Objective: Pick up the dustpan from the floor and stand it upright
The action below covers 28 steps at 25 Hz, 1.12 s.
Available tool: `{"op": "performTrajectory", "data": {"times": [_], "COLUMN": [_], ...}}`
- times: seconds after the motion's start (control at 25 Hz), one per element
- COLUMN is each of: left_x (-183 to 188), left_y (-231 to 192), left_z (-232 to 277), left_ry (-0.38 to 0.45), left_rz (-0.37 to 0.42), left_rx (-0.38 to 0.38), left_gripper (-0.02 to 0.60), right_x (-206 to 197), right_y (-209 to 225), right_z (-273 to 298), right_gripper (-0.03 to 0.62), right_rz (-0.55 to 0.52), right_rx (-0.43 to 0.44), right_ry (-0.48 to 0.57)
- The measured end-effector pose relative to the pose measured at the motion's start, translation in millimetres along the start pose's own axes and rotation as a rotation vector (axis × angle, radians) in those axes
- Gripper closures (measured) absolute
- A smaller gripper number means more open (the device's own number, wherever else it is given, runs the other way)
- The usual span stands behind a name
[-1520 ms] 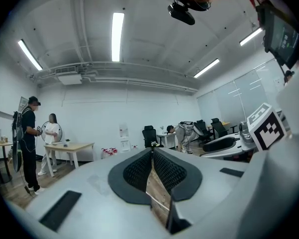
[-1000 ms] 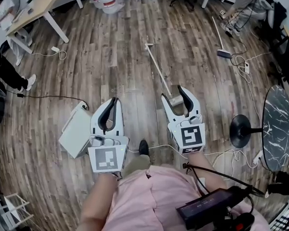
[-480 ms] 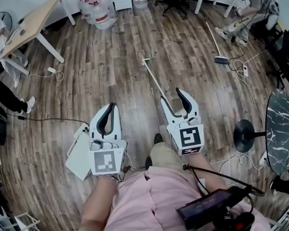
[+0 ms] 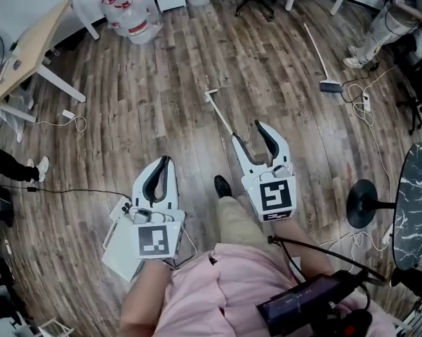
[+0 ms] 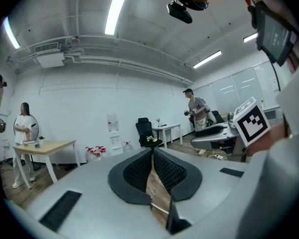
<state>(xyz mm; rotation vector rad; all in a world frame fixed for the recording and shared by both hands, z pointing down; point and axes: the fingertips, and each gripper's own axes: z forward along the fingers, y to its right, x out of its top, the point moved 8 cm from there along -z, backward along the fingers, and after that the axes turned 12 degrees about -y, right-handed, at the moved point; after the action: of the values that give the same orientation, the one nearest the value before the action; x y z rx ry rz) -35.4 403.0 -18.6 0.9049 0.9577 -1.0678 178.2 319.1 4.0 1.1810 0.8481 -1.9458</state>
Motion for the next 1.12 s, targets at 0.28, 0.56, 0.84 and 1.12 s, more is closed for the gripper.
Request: {"op": "performTrajectory", "data": {"times": [0.28, 0.56, 0.84, 1.12], "left_x": [29.8, 62.9, 76.0, 65.1], "left_y": [-18.1, -55.6, -93.5, -133.6], "left_z": [129.7, 191.8, 220.5, 267.0], "left_ry": [-0.045, -0.014, 0.007, -0.009], "left_rz": [-0.010, -0.034, -0.056, -0.100], "left_rx": [-0.064, 0.008, 0.076, 0.074], "left_gripper": [0.558, 0.558, 0.558, 0.558], "right_x": [25.3, 59.3, 84.7, 90.4], "right_y": [80.1, 125.7, 141.9, 140.9], "right_z": [125.0, 201.0, 247.9, 304.8], "right_gripper": [0.382, 0.398, 0.404, 0.404], "right_rz": [0.027, 0.004, -0.021, -0.038], "right_rx": [0.000, -0.001, 0.006, 0.027], "right_ry": [-0.045, -0.025, -0.004, -0.038]}}
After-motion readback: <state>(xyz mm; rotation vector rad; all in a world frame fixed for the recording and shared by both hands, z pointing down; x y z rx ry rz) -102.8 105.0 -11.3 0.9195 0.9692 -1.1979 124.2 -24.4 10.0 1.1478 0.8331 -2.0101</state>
